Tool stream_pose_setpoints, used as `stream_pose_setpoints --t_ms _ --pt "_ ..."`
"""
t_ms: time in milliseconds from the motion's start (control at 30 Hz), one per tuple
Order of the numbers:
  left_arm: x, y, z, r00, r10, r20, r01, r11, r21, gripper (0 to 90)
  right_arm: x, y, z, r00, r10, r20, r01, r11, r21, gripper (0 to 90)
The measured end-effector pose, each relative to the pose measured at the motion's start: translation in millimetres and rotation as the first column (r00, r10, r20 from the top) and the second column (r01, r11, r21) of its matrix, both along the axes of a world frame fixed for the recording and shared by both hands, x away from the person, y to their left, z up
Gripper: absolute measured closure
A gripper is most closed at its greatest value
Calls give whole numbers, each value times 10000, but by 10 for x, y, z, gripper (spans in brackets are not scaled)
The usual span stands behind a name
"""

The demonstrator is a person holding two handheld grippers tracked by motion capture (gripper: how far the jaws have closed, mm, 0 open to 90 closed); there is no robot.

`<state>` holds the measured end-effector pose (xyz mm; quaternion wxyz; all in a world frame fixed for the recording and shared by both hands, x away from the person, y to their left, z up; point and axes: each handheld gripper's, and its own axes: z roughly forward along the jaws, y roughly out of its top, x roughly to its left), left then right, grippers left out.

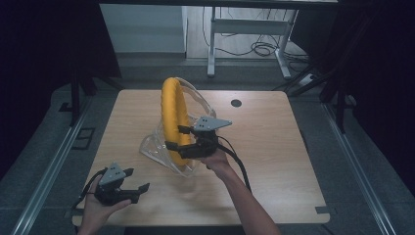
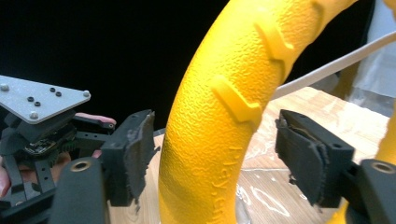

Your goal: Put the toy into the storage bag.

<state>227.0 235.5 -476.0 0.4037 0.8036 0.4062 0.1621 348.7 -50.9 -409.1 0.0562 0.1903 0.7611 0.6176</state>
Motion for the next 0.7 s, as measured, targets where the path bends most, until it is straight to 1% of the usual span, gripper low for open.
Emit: stream_pose_setpoints --t_ms 167,333,533,667,700 --pt "0 4 2 10000 -8 18 7 10000 17 196 -34 -67 18 9999 -55 119 56 10000 -50 269" --pt "-2 5 4 10000 0 16 0 10000 11 196 -71 -187 38 9997 -132 211 134 9999 -64 283" --pt "-2 6 5 10000 16 10 -16 10000 10 196 -106 -393 22 9991 -350 235 354 9992 -176 297" --pt "-1 0 1 10000 22 -2 -22 10000 6 195 -125 -555 -14 9981 -564 247 572 9979 -304 304" --pt "0 -1 0 10000 23 -4 -23 10000 15 196 -130 -628 -37 9973 -689 248 697 9970 -322 307"
